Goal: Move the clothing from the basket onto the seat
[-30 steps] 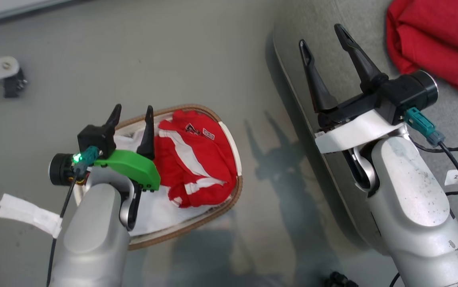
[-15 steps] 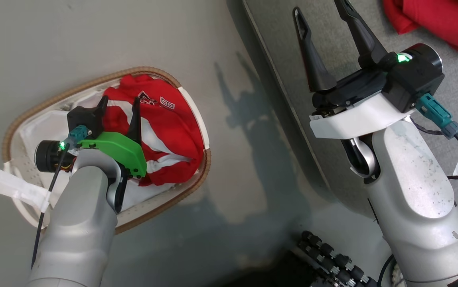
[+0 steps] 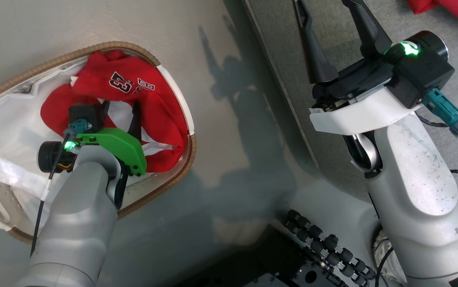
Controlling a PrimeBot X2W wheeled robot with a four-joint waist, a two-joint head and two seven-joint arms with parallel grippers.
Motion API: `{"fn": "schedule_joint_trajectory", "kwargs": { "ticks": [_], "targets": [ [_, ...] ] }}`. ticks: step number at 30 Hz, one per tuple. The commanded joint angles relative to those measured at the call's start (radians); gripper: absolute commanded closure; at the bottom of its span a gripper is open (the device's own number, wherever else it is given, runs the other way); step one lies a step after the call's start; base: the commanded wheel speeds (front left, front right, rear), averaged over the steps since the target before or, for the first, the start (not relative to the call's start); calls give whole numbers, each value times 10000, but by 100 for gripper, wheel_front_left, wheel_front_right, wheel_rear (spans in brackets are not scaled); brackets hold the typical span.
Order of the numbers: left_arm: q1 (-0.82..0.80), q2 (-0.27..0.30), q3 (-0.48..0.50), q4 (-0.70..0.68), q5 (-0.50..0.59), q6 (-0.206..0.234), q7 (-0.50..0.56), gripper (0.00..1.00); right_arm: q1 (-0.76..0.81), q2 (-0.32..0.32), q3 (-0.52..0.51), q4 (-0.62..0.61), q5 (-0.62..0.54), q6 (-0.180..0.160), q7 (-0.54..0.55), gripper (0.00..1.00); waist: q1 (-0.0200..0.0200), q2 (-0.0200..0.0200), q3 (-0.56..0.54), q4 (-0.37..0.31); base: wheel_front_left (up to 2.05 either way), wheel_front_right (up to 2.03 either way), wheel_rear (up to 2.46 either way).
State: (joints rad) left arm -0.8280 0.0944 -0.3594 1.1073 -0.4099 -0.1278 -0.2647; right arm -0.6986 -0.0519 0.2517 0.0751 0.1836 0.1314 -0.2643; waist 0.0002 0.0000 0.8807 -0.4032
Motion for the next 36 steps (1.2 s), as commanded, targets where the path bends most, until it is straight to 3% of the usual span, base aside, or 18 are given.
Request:
{"fn": "schedule_joint_trajectory", "kwargs": {
  "ticks": [1,17,18,19,20,30,36],
  "targets": [
    [-249,10,-199,236,-89,-45,86,0,-78,2,-40,-67,-113,-14,-1,0,-2,0,94,47,0,0,0],
    [-986,-41,-1400,1734,179,-38,969,0,-69,-4,-178,-261,-527,-14,-1,0,-2,0,326,333,1,1,1],
    [-979,-49,-1426,1755,160,-39,1068,51,-96,-4,-168,-252,-534,-14,-1,0,-2,0,323,334,0,0,0],
    [-964,-58,-1463,1761,141,-39,1165,96,-129,-4,-158,-234,-537,-14,-1,0,-2,0,311,332,0,0,0],
    [-956,-57,-1476,1764,117,-40,1211,100,-149,-5,-146,-229,-529,-14,-1,0,-2,0,297,331,0,0,0],
    [-906,132,-1626,1797,-158,-43,694,100,-428,-9,104,-52,-224,-14,-1,0,-2,0,-138,119,0,0,0],
    [-468,-58,-1825,1681,-459,-44,330,100,-194,-9,218,291,-222,-14,-1,0,-2,0,-1053,378,0,0,0]
  ]
}}
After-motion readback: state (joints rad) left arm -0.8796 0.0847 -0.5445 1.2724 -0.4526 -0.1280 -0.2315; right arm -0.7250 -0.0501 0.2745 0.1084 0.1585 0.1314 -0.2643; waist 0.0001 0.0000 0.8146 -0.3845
